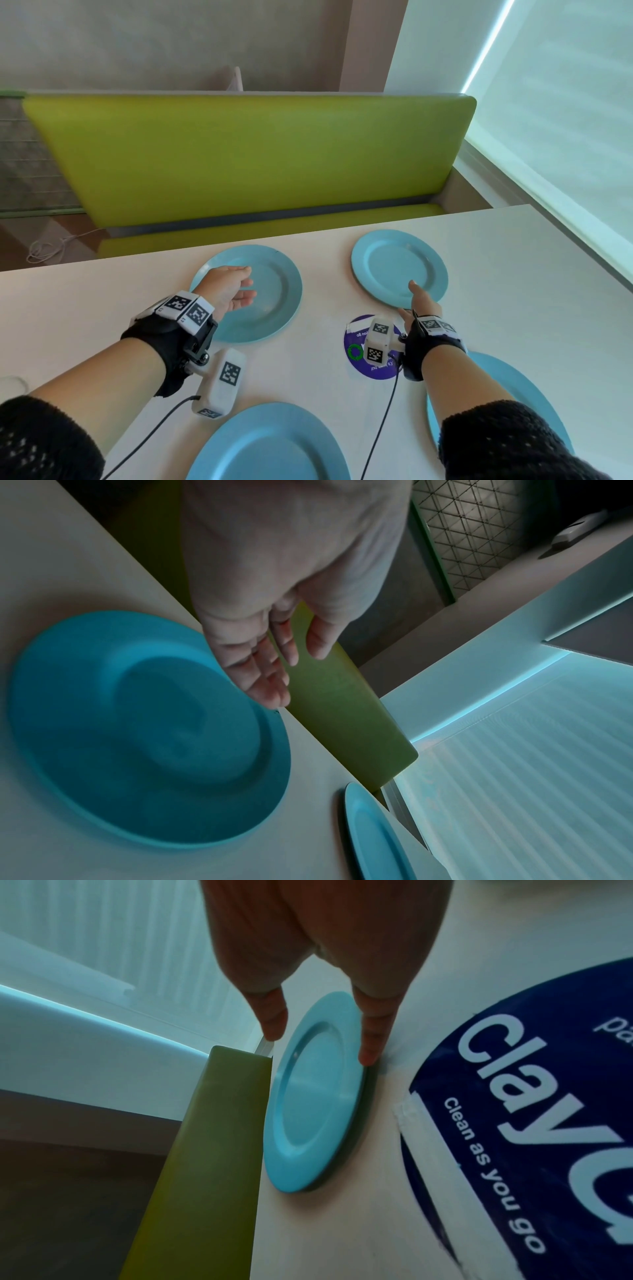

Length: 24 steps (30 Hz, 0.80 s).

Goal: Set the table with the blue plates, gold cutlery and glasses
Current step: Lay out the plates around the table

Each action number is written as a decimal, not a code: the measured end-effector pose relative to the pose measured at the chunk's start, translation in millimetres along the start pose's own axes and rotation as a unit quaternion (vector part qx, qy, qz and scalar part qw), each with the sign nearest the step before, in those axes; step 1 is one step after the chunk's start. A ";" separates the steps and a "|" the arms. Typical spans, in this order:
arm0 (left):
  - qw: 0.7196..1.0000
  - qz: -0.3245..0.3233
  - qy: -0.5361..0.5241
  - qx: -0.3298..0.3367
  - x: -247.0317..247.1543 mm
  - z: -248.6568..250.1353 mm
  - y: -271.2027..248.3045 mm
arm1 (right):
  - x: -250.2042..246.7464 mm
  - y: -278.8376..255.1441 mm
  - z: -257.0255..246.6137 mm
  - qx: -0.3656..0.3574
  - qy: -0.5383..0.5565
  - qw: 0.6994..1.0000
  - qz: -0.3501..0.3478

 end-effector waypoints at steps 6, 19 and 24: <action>1.000 0.001 0.007 -0.002 -4.5 -4.0 -3.5 | -0.9 -4.1 0.1 0.001 -0.017 1.000 0.020; 0.999 -0.052 0.013 0.010 -24.8 -5.8 -45.6 | -3.0 -77.0 50.6 -0.002 -0.089 0.994 -0.063; 0.993 -0.112 0.019 0.013 -58.8 -19.4 -84.5 | -4.2 -151.6 87.6 -0.007 -0.020 0.998 -0.059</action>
Point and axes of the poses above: each hand's wrist, its own y-axis towards the middle knuckle, its own x-axis out of the palm, z = x × y, the point moved 6 cm from there along y, towards the middle knuckle, and after that the axes turned 11 degrees about x, right-handed, at the moved point
